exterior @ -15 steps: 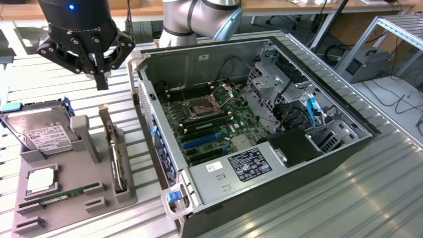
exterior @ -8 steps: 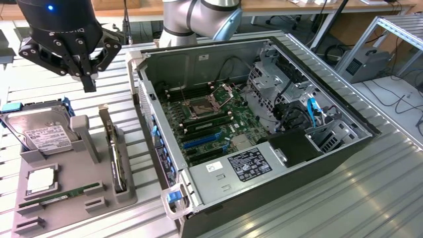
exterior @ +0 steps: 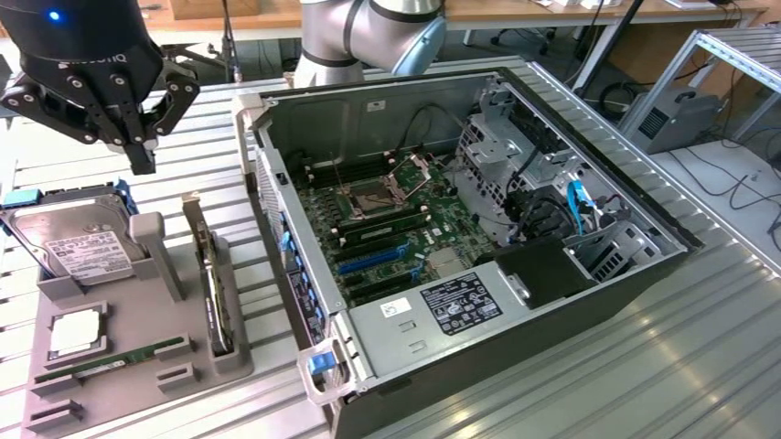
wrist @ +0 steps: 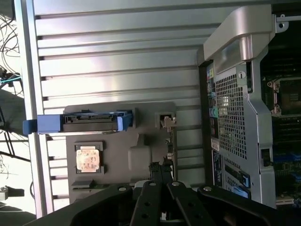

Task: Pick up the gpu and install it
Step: 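Reach for the gpu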

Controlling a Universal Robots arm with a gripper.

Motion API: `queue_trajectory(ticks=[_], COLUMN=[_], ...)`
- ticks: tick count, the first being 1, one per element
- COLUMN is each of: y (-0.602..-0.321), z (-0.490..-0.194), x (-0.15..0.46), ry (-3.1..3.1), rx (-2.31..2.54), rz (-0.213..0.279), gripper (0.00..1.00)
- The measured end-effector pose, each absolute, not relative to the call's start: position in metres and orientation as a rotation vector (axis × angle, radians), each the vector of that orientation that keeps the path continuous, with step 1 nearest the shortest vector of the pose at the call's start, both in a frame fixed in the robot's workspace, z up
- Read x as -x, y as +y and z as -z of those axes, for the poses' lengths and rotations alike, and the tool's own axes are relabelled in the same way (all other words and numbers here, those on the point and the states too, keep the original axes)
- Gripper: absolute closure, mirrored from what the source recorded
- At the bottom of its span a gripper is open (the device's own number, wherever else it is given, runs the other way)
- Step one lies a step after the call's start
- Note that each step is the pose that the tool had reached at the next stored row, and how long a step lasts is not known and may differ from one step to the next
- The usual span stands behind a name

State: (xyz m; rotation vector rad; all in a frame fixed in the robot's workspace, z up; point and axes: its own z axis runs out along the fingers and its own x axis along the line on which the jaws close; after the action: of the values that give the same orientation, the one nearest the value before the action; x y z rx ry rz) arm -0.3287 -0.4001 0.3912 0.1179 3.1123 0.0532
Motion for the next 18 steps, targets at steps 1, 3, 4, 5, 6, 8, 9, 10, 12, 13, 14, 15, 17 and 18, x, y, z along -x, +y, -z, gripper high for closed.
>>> queue_trajectory(ticks=[1, 3, 4, 5, 6, 8, 9, 10, 12, 13, 14, 15, 17, 18], y=[-0.403, -0.410, -0.411, -0.411, -0.412, -0.413, -0.414, -0.414, -0.415, -0.416, -0.416, -0.416, -0.417, -0.418], z=[-0.391, -0.391, -0.391, -0.391, -0.391, -0.391, -0.391, -0.391, -0.391, -0.391, -0.391, -0.391, -0.391, -0.391], x=[0.329, 0.329, 0.329, 0.329, 0.329, 0.329, 0.329, 0.329, 0.329, 0.329, 0.329, 0.329, 0.329, 0.329], ry=[3.112, 3.112, 3.112, 3.112, 3.112, 3.112, 3.112, 3.112, 3.112, 3.112, 3.112, 3.112, 3.112, 3.112], rx=[-0.118, -0.118, -0.118, -0.118, -0.118, -0.118, -0.118, -0.118, -0.118, -0.118, -0.118, -0.118, -0.118, -0.118], rz=[-0.051, -0.048, -0.047, -0.047, -0.046, -0.045, -0.045, -0.044, -0.044, -0.043, -0.043, -0.043, -0.042, -0.042], gripper=[0.89, 0.89, 0.89, 0.89, 0.89, 0.89, 0.89, 0.89, 0.89, 0.89, 0.89, 0.89, 0.89, 0.89])
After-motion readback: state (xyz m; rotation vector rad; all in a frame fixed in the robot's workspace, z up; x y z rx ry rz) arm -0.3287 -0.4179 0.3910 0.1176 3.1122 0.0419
